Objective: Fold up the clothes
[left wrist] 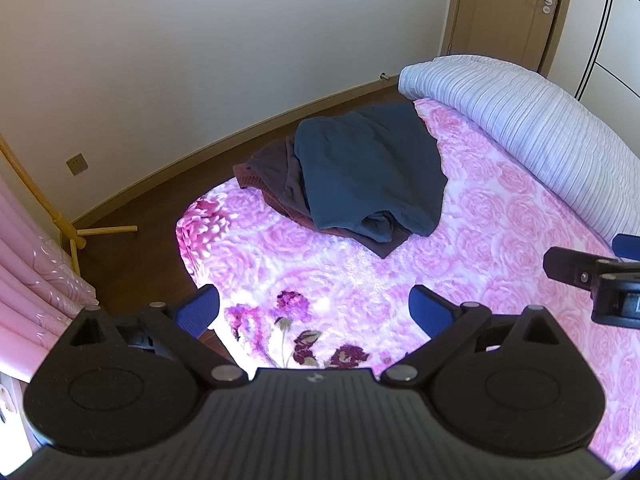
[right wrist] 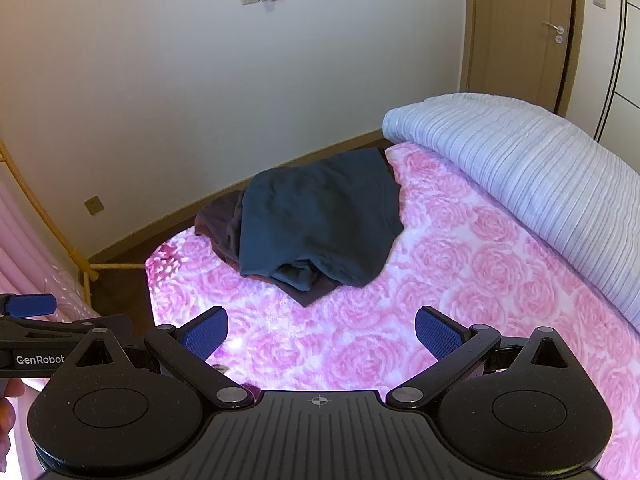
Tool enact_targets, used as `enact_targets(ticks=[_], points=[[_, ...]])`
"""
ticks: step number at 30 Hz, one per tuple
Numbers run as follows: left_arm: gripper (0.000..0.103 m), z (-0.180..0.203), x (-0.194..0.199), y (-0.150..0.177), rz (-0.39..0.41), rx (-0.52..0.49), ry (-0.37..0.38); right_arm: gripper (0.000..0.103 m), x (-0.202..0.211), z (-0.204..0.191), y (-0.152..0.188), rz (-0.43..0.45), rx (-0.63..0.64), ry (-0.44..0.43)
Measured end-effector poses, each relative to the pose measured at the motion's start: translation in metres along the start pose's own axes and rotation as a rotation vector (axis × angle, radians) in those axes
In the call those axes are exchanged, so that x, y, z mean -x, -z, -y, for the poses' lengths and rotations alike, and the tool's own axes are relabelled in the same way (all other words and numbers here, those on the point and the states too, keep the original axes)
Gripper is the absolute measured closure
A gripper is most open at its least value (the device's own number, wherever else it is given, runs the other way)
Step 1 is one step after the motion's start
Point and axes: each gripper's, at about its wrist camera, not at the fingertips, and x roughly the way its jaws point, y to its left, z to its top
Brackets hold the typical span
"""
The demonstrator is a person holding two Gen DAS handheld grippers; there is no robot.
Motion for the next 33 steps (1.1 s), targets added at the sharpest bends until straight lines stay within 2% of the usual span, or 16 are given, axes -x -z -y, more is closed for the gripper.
enact_targets(ticks=[33], points=[[0.003, 0.0012, -0.0037, -0.0004, -0.019, 0.005, -0.002, 0.001, -0.0049, 0.0034, 0.0003, -0.026, 0.025, 0.013]])
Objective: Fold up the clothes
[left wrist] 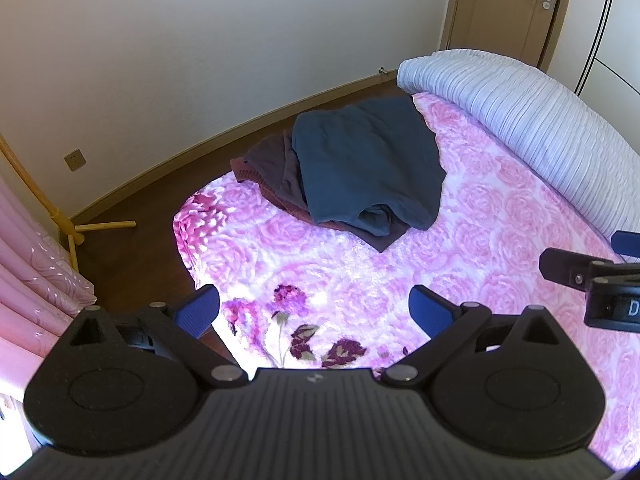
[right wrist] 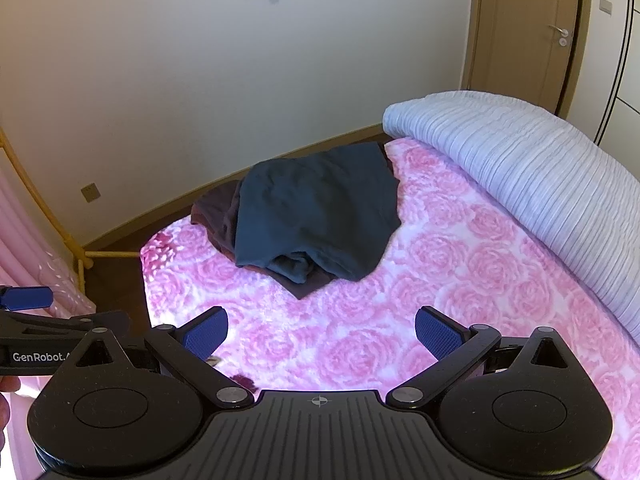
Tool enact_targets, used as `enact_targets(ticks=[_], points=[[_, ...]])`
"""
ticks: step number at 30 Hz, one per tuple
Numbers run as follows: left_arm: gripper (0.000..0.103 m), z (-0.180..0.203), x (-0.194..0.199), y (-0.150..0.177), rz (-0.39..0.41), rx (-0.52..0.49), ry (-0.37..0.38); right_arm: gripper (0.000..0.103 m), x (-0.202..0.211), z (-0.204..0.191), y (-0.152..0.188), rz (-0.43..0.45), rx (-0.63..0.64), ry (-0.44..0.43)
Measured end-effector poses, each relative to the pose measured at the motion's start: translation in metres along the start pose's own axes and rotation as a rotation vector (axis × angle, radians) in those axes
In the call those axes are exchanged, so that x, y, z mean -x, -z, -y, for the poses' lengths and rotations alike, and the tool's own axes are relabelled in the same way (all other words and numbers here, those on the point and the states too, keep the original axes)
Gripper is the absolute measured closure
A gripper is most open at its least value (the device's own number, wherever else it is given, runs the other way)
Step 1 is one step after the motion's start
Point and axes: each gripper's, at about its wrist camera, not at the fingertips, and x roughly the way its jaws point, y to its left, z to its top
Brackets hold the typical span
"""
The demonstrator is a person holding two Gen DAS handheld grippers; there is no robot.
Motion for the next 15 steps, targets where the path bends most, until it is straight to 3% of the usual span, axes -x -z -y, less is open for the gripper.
enact_targets(ticks=[15], points=[[0.003, 0.0064, -0.0019, -0.0028, -0.006, -0.012, -0.019, 0.001, -0.0032, 0.0075, -0.0001, -0.011, -0.003, -0.004]])
